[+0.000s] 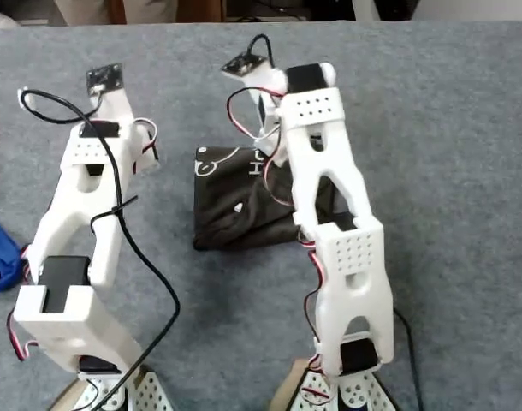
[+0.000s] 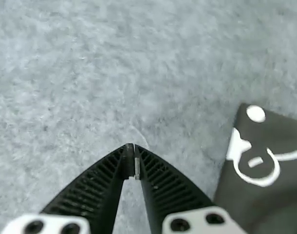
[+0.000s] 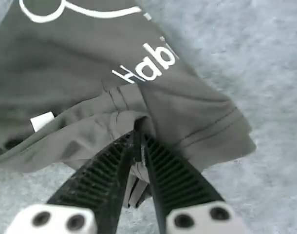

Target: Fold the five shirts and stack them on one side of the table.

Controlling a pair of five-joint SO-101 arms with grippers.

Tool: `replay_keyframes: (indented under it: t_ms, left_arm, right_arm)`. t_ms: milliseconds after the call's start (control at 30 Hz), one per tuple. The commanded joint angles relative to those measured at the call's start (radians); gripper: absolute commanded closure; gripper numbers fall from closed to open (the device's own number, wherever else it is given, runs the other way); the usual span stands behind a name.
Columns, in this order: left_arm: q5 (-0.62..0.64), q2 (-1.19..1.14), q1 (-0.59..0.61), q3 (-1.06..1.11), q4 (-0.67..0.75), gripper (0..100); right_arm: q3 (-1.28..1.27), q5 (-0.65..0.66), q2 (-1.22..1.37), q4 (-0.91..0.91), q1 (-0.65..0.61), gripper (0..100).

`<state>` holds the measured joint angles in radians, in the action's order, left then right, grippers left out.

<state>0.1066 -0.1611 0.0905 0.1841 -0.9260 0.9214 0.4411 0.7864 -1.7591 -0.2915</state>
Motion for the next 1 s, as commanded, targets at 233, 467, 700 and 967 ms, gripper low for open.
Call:
replay_keyframes:
  t_ms: [233,467,700,967]
  left_arm:
    - [0.023,0.025,0.011,0.018,0.094,98]
    - [0.021,0.025,0.008,0.084,0.187,98]
    - [0.02,0.025,0.009,0.089,0.196,98]
    - [0.018,0.025,0.009,0.089,0.196,98]
  right_arm:
    - [0.013,-0.006,-0.024,0.107,-0.104,99.3]
    - [0.082,-0.008,0.038,0.081,-0.119,99.3]
    - [0.09,-0.003,0.096,0.005,-0.094,99.3]
    - [0.081,-0.005,0.099,-0.029,-0.058,99.4]
